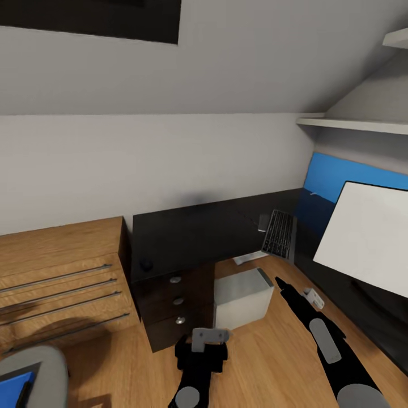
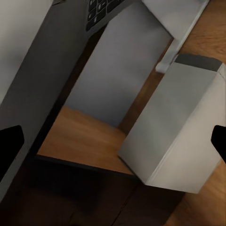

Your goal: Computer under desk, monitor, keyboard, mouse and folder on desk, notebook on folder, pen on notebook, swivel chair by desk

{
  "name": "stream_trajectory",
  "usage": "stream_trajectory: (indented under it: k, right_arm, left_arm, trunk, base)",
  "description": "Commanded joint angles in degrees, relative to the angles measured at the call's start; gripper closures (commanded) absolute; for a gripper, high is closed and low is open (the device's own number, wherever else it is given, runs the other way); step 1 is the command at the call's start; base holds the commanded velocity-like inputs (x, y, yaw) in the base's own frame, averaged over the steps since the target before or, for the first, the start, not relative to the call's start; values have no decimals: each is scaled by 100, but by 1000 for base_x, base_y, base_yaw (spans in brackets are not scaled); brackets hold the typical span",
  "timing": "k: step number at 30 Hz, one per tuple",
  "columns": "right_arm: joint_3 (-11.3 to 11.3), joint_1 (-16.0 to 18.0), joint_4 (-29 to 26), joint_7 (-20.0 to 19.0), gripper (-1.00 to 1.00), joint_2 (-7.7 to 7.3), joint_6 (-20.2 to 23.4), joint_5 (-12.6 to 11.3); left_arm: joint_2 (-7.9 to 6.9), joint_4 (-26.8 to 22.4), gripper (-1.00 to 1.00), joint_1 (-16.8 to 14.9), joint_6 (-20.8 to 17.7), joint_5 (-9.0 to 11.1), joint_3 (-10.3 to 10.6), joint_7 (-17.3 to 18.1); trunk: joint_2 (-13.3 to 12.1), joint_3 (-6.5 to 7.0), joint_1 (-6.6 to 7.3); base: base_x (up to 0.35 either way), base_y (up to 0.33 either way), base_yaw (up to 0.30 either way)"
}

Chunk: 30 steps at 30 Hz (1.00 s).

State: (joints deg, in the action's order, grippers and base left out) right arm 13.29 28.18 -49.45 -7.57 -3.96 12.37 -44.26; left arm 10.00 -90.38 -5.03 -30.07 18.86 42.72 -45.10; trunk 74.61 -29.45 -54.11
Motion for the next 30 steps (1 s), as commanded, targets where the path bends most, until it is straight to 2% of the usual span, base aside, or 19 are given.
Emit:
stream_trajectory:
  k: [1,3,4,6,7,8,9,11,12,14,16,18,19,21,24,25,26,29,30]
  right_arm:
    - [34,4,3,-50,-100,8,38,-36]
    - [40,4,9,-70,-100,11,38,-34]
    - [38,4,16,-80,-100,16,35,-29]
    - [35,4,18,-78,-100,16,33,-26]
    - [29,4,20,-74,-100,17,31,-23]
    - [27,4,21,-73,-100,17,31,-21]
    - [20,4,22,-68,-100,28,17,-20]
    - [19,7,22,-67,-100,45,-27,-24]
    - [17,10,23,-63,-100,93,-268,-25]
    - [16,11,30,-61,-100,117,-578,-32]
    - [20,32,91,62,-100,228,-1141,-37]
    - [27,51,160,164,-100,287,-1209,-41]
    - [33,173,349,388,-100,357,-1276,-44]
    - [38,368,527,565,-100,384,-1309,-47]
    - [53,905,990,888,-100,396,-1341,-118]
    - [68,1264,1345,1020,-100,377,-1350,-310]
    - [76,1349,1436,1046,-100,365,-1352,-408]
    - [93,1579,1680,1122,-100,285,-1343,-1005]
    - [95,1601,1703,1130,-100,272,-1339,-1126]
  left_arm:
    - [0,10,-100,-6,-34,111,-220,-43]
    - [0,23,-100,-6,-56,208,-461,-36]
    - [0,50,-100,-17,-125,399,-796,-18]
    - [0,70,-100,-38,-210,557,-990,2]
    - [0,85,-100,-86,-339,760,-1170,32]
    - [0,92,-100,-111,-399,852,-1246,45]
    - [0,173,-100,-270,-685,1205,-1526,77]
    - [0,295,-100,-387,-832,1354,-1673,84]
    - [0,756,-100,-738,-1074,1650,-2047,110]
    - [0,1254,-100,-1062,-1181,1911,-2313,183]
    - [0,2328,-100,-1627,-1267,2266,-2561,298]
    - [0,2414,-100,-1695,-1280,2303,-2584,314]
    - [0,2385,-100,-1755,-1303,2335,-2594,325]
    - [0,2303,-100,-1777,-1316,2345,-2600,322]
    - [0,2105,-100,-1801,-1324,2337,-2629,301]
    - [0,2010,-100,-1809,-1328,2332,-2654,294]
    - [0,1990,-100,-1810,-1329,2334,-2660,293]
    - [0,1915,-100,-1815,-1333,2340,-2657,292]
    - [-6,1895,-100,-1815,-1333,2340,-2651,292]
  trunk:
    - [45,-24,-23]
    - [125,-60,-66]
    - [166,-78,-88]
    - [246,-114,-132]
    - [286,-132,-154]
    - [326,-150,-176]
    - [366,-168,-198]
    - [446,-204,-242]
    - [486,-222,-264]
    - [567,-258,-308]
    - [647,-294,-352]
    - [727,-330,-396]
    - [767,-347,-418]
    - [847,-383,-462]
    - [968,-437,-528]
    - [1008,-455,-550]
    - [1048,-473,-572]
    - [1168,-527,-638]
    - [1208,-545,-659]
  base:
    - [0,0,0]
    - [0,0,0]
    - [0,0,0]
    - [0,0,0]
    - [0,0,0]
    - [0,0,0]
    - [0,0,0]
    - [0,0,0]
    - [0,0,0]
    - [0,0,0]
    - [0,0,0]
    - [0,0,0]
    - [0,0,0]
    - [0,0,0]
    - [0,0,0]
    - [0,0,0]
    - [0,0,0]
    - [0,0,0]
    - [0,0,0]
